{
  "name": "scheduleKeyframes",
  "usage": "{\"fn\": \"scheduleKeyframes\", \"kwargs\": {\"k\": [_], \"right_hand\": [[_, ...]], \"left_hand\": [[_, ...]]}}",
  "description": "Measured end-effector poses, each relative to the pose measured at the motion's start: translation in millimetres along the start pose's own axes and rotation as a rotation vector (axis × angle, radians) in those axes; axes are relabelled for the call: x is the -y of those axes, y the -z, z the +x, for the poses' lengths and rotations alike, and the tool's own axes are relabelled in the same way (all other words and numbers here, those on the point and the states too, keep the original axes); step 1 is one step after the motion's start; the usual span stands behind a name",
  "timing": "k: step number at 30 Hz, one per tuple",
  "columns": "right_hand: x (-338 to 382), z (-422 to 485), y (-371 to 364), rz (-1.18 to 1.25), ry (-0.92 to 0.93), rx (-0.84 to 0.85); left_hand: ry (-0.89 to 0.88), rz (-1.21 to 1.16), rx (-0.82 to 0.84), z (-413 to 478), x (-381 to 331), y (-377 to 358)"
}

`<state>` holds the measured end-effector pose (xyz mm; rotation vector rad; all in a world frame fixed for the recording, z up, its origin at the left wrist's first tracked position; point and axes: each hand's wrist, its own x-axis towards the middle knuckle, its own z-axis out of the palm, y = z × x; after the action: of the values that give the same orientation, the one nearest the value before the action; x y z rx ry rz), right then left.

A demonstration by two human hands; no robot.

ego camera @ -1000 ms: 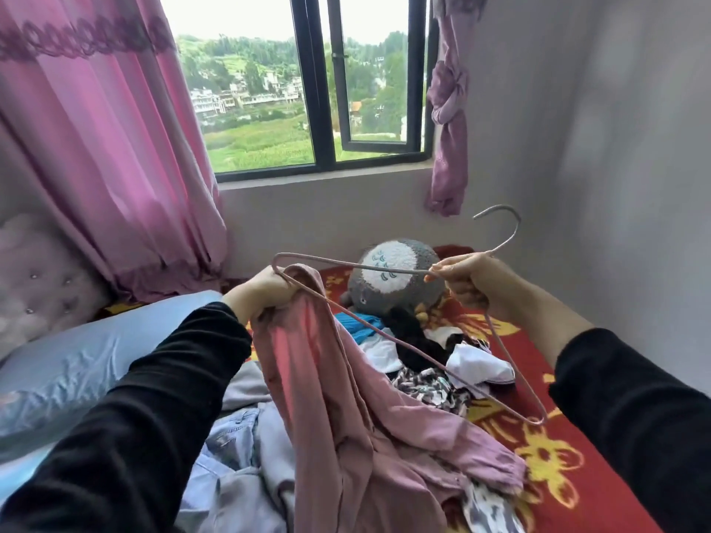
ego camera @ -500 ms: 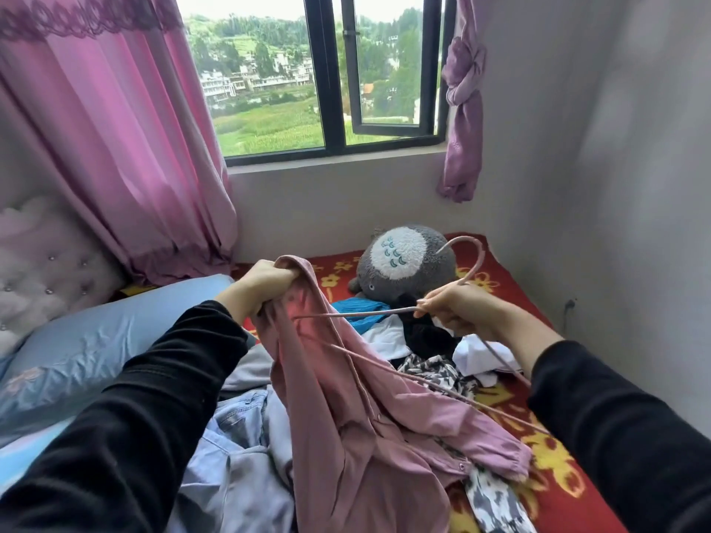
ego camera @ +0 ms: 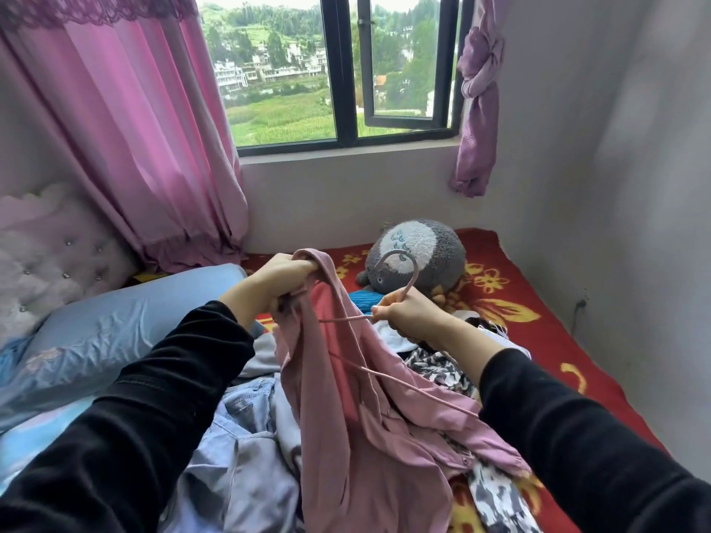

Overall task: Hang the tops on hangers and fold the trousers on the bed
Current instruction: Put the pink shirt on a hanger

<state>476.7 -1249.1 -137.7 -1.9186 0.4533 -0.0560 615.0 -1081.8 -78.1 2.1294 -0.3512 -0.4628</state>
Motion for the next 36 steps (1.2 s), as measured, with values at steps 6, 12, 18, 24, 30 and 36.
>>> {"fn": "scheduleKeyframes", "kwargs": {"k": [6,12,18,24,30,36], "right_hand": [[0.1,2.3,-14.4,0.05,-0.007,-0.209],[12.0,-7.8,-17.5,0.21,0.065,-0.174],[16.3,-24.3,-28.3,0.478,0.056,-0.025],[2.4,-21.5,5.7,0.449,-0.067,0.224],[-38.7,-16.0,-32.4,-0.322,-0.03,0.419],[-45.5,-11.8,-48.9,-0.425,0.078,0.076]], "left_hand": [[-0.066,0.067,0.425,-18.6,5.1,0.2],[-0.224,0.608,0.413,-21.2,12.8,-1.0],[-0.414,0.68,0.16,-25.1,25.1,-22.3],[-0.55,0.648,0.049,-30.9,27.8,-14.9],[-0.658,0.565,0.083,-45.7,16.8,-17.3],[-0.757,0.472,0.139,-60.1,2.3,-9.1]]}}
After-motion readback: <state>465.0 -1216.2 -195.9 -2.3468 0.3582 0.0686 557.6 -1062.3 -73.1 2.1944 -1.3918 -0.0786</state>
